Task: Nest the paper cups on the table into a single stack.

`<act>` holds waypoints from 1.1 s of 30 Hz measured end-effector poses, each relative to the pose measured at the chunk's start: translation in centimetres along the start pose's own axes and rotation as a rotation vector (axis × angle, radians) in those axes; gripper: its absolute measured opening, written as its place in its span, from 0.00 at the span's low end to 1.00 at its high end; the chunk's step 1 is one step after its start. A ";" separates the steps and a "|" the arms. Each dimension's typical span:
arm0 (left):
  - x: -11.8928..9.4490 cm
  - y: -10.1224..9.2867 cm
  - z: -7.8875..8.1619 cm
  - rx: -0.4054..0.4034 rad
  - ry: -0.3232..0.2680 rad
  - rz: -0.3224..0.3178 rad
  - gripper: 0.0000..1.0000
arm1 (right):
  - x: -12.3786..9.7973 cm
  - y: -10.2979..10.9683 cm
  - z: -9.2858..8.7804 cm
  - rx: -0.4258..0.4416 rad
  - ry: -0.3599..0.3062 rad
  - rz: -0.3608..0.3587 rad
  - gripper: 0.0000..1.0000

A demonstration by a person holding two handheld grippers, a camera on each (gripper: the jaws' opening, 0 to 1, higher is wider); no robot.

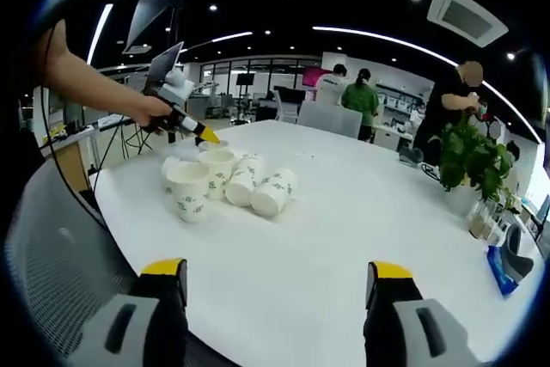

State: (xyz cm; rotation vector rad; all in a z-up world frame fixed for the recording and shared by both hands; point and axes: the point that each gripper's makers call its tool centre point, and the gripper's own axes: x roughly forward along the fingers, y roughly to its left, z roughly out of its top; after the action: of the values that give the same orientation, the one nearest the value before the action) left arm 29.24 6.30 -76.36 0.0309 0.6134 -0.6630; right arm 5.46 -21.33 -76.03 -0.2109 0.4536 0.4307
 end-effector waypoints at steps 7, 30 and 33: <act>0.5 0.1 -1.0 0.001 0.046 -0.023 0.22 | 0.0 -0.1 0.0 0.011 -0.002 -0.004 0.87; 0.7 0.5 0.0 -0.005 0.039 -0.027 0.00 | 0.0 -0.5 -0.3 0.020 0.001 -0.004 0.84; 0.5 0.5 0.3 0.001 0.030 -0.025 0.00 | 0.0 -0.5 -0.4 0.019 0.000 -0.003 0.84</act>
State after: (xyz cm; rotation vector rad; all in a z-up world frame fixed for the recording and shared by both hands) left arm 29.97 6.32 -76.45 0.0337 0.6429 -0.6877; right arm 5.52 -21.88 -76.28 -0.1930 0.4569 0.4231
